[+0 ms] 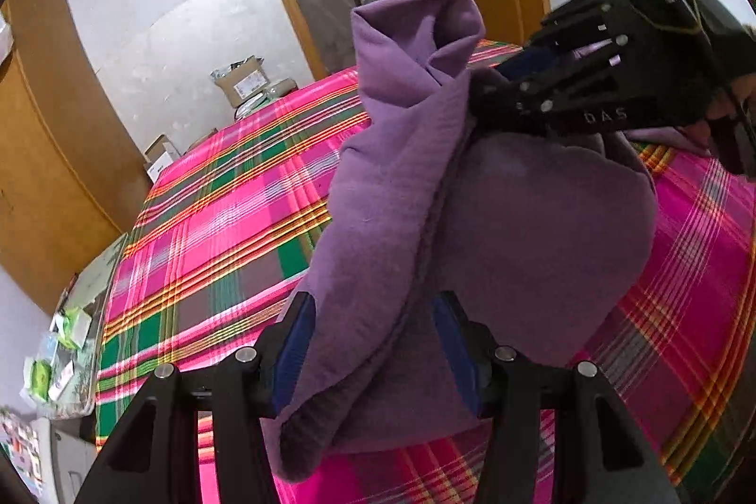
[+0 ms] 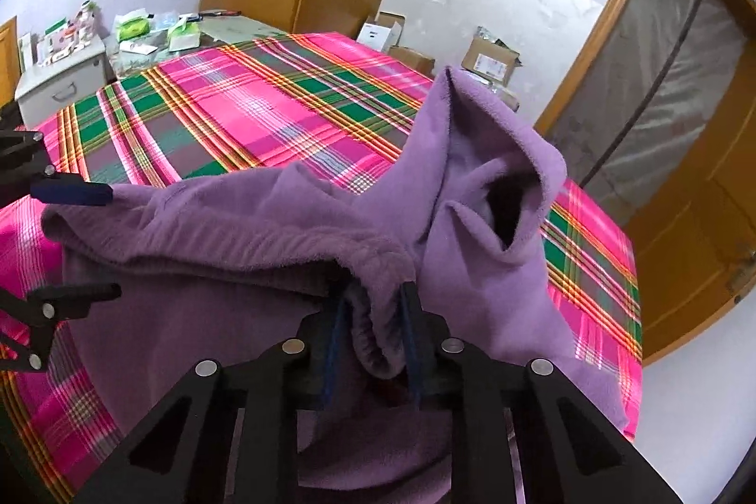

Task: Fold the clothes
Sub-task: 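Grasp the purple sweatshirt hem with the right tool while the left tool grasps another edge, then lift the sweatshirt with both tools and shake it out above the bed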

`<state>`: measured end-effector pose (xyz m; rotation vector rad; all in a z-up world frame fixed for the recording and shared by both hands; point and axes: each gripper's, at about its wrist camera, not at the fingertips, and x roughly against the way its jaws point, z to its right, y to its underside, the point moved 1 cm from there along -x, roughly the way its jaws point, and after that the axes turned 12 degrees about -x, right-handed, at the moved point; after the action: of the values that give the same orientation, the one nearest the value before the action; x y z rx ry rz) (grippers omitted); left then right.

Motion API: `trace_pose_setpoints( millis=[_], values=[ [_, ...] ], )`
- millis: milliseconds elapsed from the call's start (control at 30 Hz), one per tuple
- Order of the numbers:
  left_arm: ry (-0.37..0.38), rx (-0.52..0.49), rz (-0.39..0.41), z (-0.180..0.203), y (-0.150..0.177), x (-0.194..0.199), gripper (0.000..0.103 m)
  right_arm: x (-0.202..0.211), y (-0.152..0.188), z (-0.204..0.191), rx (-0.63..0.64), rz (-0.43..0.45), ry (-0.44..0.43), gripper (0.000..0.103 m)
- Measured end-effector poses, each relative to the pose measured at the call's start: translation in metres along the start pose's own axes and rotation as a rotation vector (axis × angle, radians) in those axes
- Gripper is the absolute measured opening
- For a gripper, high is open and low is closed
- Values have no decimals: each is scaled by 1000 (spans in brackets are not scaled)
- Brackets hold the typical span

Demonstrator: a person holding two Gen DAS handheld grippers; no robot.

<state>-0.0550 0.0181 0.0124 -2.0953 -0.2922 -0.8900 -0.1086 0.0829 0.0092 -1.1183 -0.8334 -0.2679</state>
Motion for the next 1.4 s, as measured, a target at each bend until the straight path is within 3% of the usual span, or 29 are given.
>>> trace_pose_setpoints(
  millis=[267,400,467,600,833,1033,1167,1400],
  values=[
    [-74,-80,-26,10,-7,-17,52,1,-3,0,-4,14,0,21],
    [-35,-6,-24,-5,-9,-22,42,3,-2,1,31,8,-8,22],
    [-7,40,-6,-14,-8,-21,40,6,0,1,48,12,-13,27],
    [-22,80,22,-29,-8,-14,32,8,4,-3,102,-9,-27,36],
    [-36,137,33,-52,-6,-10,32,9,17,-13,176,-59,-39,41],
    [-18,168,38,-62,-5,-14,32,7,22,-8,162,-87,-30,43],
    [8,208,32,-66,-1,-18,32,10,22,-19,213,-65,-38,43],
    [1,158,1,-59,7,-22,33,-5,23,-29,290,-101,18,43]
  ],
)
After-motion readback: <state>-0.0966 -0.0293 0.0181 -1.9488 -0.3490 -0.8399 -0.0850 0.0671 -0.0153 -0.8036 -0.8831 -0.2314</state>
